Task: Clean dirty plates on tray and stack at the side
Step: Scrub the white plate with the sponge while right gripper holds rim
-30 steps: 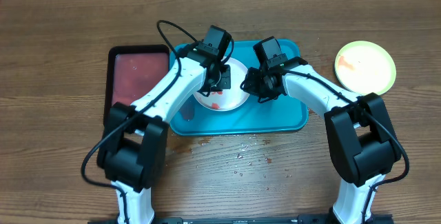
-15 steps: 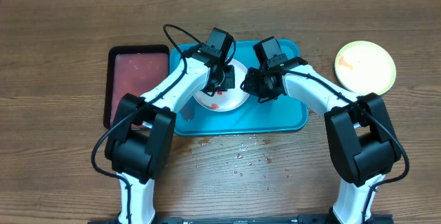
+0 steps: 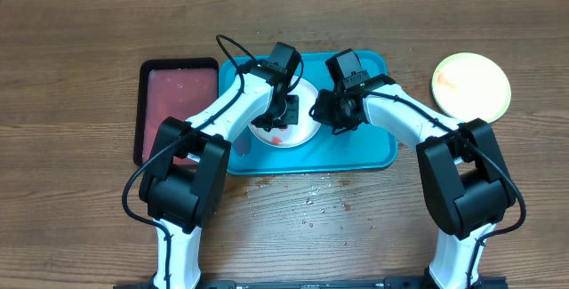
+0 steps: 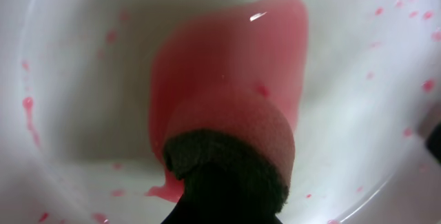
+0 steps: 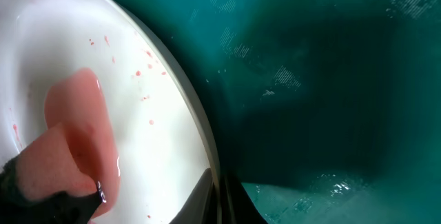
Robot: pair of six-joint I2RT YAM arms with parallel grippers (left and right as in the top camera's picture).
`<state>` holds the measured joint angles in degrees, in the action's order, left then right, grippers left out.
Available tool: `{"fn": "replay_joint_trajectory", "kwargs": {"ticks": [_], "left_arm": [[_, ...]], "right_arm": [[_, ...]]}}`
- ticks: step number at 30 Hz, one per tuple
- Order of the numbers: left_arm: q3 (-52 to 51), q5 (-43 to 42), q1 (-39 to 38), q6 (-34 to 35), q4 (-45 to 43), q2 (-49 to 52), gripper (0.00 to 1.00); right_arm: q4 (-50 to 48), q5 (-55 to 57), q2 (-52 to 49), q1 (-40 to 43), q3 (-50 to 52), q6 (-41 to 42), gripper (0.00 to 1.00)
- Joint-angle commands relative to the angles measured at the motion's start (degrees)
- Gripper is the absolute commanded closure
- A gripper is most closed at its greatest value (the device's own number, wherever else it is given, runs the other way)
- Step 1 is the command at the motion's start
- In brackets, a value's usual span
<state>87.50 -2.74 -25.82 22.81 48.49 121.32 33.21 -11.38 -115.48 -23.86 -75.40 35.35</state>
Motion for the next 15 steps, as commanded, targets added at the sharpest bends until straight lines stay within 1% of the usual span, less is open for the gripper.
{"fn": "replay_joint_trajectory", "kwargs": {"ticks": [1, 5, 11, 15], "left_arm": [[-0.3, 3.4, 0.0, -2.3, 2.2, 1.9, 0.96], [-0.3, 3.3, 0.0, -2.3, 0.8, 1.9, 0.96], [-0.3, 0.3, 0.0, -1.7, -5.8, 2.1, 0.96], [-0.3, 0.1, 0.0, -1.4, -10.5, 2.1, 0.96]], "right_arm": [[-0.5, -0.1, 0.0, -0.2, 0.1, 0.3, 0.96], [-0.6, -0.1, 0.0, -0.2, 0.1, 0.3, 0.96], [-0.5, -0.1, 0.0, -0.2, 0.1, 0.2, 0.96], [-0.4, -0.1, 0.0, -0.2, 0.1, 0.2, 0.96]]}}
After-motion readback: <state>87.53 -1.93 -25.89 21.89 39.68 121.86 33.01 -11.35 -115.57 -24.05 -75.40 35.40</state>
